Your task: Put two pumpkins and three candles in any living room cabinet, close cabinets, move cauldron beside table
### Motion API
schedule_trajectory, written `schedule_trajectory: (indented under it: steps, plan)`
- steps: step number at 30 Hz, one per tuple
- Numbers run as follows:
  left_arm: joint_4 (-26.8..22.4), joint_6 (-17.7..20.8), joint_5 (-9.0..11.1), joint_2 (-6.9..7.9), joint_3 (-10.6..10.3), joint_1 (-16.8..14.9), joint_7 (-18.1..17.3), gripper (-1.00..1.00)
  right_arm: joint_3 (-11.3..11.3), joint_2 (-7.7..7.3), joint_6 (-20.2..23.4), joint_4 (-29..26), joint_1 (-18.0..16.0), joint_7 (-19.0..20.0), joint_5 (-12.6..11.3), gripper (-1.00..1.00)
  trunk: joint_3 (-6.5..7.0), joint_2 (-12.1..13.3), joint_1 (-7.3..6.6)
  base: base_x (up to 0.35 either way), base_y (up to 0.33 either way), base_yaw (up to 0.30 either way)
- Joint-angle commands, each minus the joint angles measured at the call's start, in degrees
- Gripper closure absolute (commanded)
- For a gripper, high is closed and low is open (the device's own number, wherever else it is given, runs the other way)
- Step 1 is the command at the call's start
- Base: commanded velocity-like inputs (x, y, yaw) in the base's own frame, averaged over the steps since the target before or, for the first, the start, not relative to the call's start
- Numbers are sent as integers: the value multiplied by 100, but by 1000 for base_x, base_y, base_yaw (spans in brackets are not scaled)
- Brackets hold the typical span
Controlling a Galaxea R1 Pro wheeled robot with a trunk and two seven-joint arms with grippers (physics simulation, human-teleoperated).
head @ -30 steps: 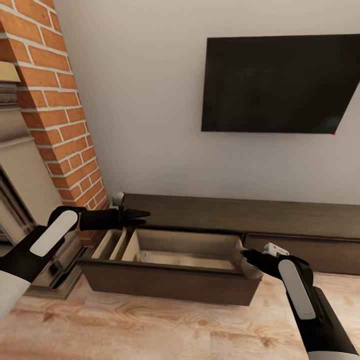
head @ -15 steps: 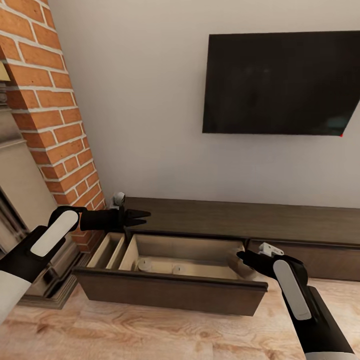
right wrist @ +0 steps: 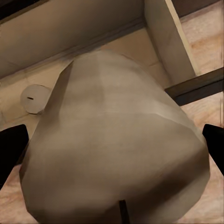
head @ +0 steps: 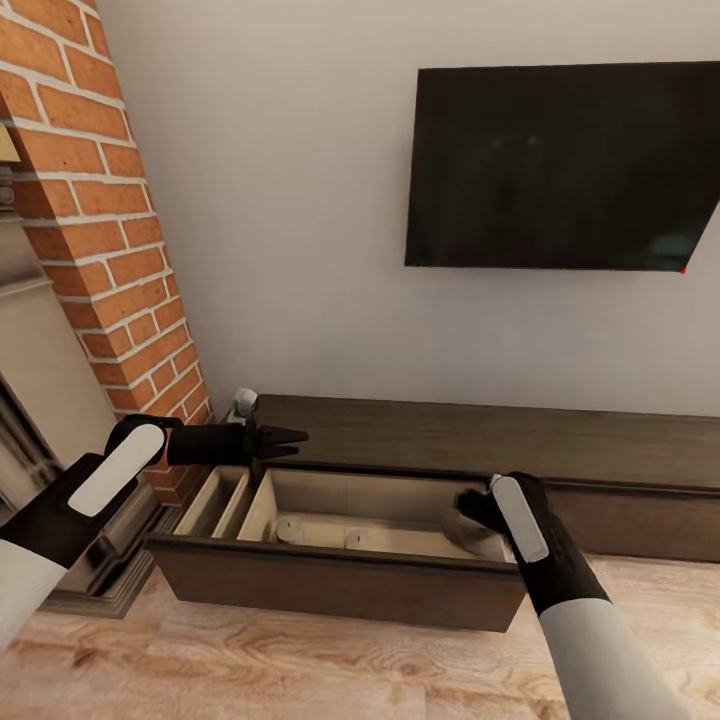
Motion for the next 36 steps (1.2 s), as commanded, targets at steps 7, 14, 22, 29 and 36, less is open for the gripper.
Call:
schedule_trajectory:
  steps: [7,14,22,29,36]
  plan:
    - [-1,3,-24,0,-16,-6,-39,-100,112,112,4,197,-153,-169,-64,100,-6,-3,-1,0,0,0]
    - [6,3,-23,4,-16,-6,-40,-100,145,130,47,1436,-1269,-160,-60,100,-6,-3,-1,43,0,0]
    - [6,3,-27,5,-17,-6,-36,-100,155,122,-4,2948,-2358,-134,-32,100,-6,-3,-1,36,0,0]
    - [9,3,-23,5,-17,-7,-40,-100,182,148,1,3462,-2554,-131,-31,100,-6,-3,-1,180,0,0]
    - [28,3,-28,12,-11,-6,-36,-100,189,175,-5,3877,-2580,-128,-44,100,-6,-3,-1,103,0,0]
